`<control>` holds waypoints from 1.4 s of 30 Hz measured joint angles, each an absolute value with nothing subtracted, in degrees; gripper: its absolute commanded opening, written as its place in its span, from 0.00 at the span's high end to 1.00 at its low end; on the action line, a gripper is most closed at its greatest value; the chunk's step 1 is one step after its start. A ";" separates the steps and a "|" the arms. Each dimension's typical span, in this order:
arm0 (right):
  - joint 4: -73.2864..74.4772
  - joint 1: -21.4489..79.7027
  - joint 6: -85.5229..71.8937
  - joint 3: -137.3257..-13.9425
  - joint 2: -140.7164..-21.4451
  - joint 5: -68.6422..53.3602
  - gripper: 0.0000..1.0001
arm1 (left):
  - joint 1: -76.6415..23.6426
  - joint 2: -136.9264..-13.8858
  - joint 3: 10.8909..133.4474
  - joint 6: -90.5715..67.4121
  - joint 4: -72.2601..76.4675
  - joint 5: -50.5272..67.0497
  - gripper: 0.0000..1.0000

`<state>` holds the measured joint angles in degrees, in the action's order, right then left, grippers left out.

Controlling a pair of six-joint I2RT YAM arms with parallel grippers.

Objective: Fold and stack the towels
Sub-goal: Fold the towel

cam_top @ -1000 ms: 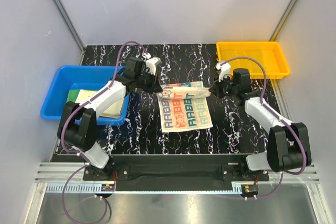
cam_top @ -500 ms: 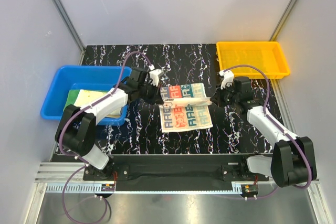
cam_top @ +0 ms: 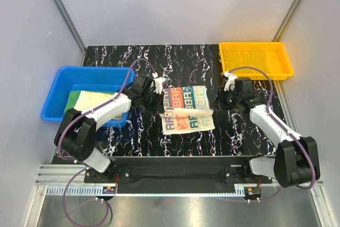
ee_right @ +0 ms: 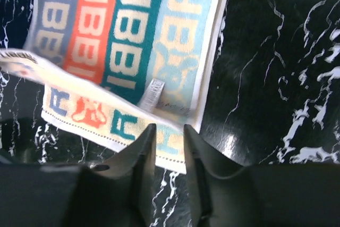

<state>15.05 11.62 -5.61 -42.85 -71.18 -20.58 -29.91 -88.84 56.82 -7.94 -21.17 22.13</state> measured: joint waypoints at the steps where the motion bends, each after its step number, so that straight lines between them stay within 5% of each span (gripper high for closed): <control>1: 16.56 11.60 -6.09 -44.12 -72.40 -20.49 0.64 | -30.06 -88.31 56.80 -8.08 -22.09 21.67 0.62; 10: 23.97 11.62 -11.88 -47.40 -75.66 -15.77 0.63 | -32.25 -81.67 55.44 -11.03 -24.49 22.06 0.59; 22: 26.17 12.08 -24.86 -46.72 -84.64 -14.61 0.67 | -35.35 -90.91 55.46 -18.98 -22.17 18.61 0.59; 42: 23.53 16.91 -33.76 -36.40 -76.93 -12.73 0.70 | -38.06 -85.60 50.98 -25.82 -24.43 4.97 0.55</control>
<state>23.53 16.91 -33.76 -36.40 -76.93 -12.73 -38.06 -85.60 50.98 -25.82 -24.43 4.97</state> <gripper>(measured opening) 0.288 0.442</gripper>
